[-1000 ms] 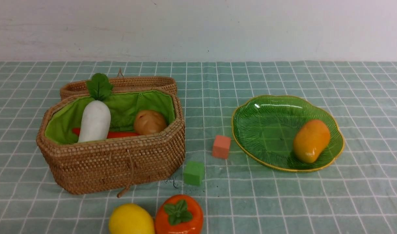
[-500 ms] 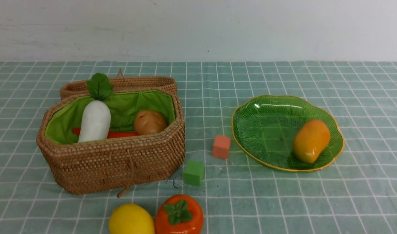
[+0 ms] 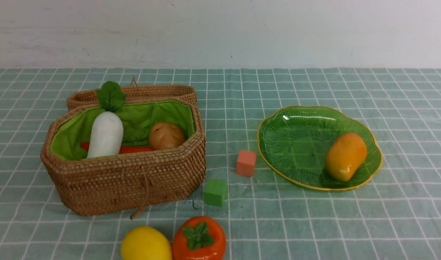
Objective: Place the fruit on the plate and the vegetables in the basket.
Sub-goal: Grab a lemon with your left arm and place it on the plate on the right
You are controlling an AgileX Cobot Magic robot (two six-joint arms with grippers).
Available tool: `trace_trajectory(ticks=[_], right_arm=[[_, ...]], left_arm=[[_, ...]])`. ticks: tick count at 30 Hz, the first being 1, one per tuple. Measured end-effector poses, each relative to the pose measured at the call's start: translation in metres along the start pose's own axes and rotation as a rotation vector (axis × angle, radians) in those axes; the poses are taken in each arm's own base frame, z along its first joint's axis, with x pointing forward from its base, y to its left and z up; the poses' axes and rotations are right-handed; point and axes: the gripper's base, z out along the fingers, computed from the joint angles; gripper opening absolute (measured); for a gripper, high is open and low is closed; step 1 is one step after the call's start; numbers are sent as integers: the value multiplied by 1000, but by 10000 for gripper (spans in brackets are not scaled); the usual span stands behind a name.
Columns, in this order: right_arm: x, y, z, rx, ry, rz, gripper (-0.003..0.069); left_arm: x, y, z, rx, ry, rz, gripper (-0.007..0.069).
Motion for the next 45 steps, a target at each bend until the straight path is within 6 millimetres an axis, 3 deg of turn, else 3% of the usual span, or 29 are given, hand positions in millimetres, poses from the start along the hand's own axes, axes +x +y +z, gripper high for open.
trace_trajectory(ticks=[13,16,19,20,23,27,33,38,45], right_arm=[[0,0,0,0,-1,0,166],[0,0,0,0,-1,0,169],[0,0,0,0,-1,0,176],[0,0,0,0,-1,0,176],[0,0,0,0,-1,0,181],[0,0,0,0,-1,0,188],[0,0,0,0,-1,0,195],[0,0,0,0,-1,-1,200],[0,0,0,0,-1,-1,204]], left_arm=[[56,-21,79,-111,727,-4,273],[65,-22,96,-147,807,-16,317],[79,-24,126,-206,892,-65,439],[80,-24,129,-212,901,-68,456],[93,-24,157,-237,934,-109,603],[106,-22,182,-271,968,-108,667],[118,-27,196,-312,969,-76,666],[113,-35,207,-418,812,-143,654],[123,-41,217,-432,804,-231,627]])
